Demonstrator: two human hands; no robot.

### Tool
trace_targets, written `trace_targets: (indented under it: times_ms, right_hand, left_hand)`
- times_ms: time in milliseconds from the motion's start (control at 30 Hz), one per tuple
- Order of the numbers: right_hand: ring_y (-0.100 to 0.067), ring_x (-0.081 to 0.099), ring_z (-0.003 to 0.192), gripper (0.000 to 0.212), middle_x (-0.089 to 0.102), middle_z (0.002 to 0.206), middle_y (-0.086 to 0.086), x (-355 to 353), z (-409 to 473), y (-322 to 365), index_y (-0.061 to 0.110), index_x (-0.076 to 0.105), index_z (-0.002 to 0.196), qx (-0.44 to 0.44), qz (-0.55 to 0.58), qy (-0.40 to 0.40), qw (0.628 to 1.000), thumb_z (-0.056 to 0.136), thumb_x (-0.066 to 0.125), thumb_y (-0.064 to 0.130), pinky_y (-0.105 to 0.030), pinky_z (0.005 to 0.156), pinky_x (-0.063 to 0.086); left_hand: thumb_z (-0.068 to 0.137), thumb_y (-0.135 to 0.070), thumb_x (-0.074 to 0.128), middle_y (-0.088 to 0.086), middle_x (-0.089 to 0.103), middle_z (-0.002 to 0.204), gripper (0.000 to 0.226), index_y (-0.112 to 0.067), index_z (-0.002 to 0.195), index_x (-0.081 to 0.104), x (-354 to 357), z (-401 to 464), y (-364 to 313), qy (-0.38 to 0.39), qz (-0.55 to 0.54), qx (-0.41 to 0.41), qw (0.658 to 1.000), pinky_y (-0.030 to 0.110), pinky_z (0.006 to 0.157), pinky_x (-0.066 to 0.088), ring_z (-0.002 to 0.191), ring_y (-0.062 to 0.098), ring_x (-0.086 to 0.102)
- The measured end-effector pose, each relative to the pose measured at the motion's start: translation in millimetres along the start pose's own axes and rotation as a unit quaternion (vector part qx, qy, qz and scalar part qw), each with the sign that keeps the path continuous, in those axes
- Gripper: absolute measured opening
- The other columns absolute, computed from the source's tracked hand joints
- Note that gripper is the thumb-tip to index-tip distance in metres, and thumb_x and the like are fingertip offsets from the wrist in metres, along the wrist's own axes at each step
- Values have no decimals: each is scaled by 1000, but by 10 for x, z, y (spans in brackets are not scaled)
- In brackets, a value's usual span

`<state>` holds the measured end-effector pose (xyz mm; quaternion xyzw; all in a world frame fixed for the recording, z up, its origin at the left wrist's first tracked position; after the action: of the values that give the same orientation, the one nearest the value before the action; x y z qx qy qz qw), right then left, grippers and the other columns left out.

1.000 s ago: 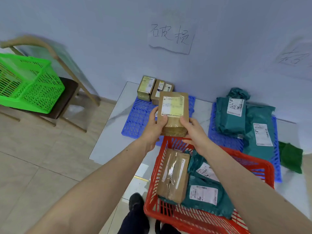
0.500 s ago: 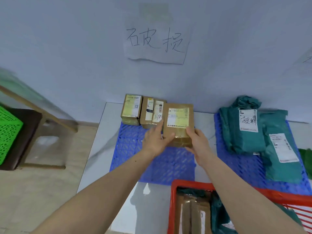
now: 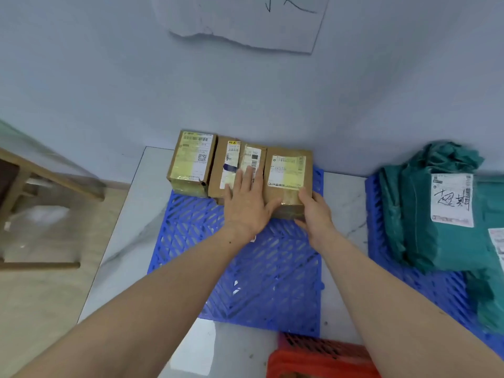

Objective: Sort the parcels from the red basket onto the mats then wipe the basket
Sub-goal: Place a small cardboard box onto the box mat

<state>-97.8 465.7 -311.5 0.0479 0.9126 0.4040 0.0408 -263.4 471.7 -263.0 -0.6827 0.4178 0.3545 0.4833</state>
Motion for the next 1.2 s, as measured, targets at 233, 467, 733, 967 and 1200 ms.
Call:
trace_targets:
  times_ms: [233, 467, 733, 967, 1200]
  right_hand:
    - [-18, 59, 113, 47, 61, 126, 3, 46, 168, -47, 27, 45, 137, -18, -65, -7, 998, 94, 43, 47, -46, 104, 45]
    - [-23, 47, 129, 66, 45, 147, -4, -84, 52, 24, 17, 28, 151, -9, -109, -50, 993, 97, 46, 50, -35, 104, 39]
    - [-17, 47, 122, 57, 45, 143, -2, -314, -613, 270, 15, 36, 145, -35, -134, -61, 989, 99, 46, 46, -31, 96, 38]
    - [-8, 55, 99, 29, 53, 110, 11, -505, -1490, 499, 22, 52, 120, -91, -150, -39, 984, 99, 47, 42, -30, 86, 49]
    - [-11, 56, 114, 37, 58, 125, 5, -648, -2280, 437, 17, 54, 127, -111, -131, -38, 984, 98, 51, 40, -42, 103, 48]
  left_hand:
    - [95, -62, 37, 3, 2, 164, 78, -27, 156, 3, 69, 19, 17, 2, 48, -1, 999, 50, 120, 5, 151, 24, -4]
    - [95, -59, 43, 4, 5, 164, 80, -23, 156, 6, 13, 10, -1, 18, 20, -9, 1000, 49, 120, 1, 151, 24, -2]
    - [96, -56, 41, 11, 23, 159, 78, -9, 153, 19, -335, -514, -31, 1, -127, -68, 990, 50, 121, 10, 149, 29, 14]
    - [99, -42, 47, 15, 38, 149, 60, -4, 145, 37, -792, -1267, -308, -22, -211, -63, 975, 45, 116, 22, 140, 30, 29]
    - [100, -40, 49, 16, 41, 149, 61, -2, 145, 38, -961, -1983, -544, -26, -242, -40, 969, 39, 116, 23, 143, 30, 29]
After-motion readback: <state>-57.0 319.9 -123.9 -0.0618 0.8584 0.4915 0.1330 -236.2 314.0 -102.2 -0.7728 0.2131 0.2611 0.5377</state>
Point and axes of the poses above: each hand's wrist, its own z-axis towards the middle knuckle, its own x-axis out of the palm, y = z × x, the point moved 9 cm from there along z, towards the middle knuckle
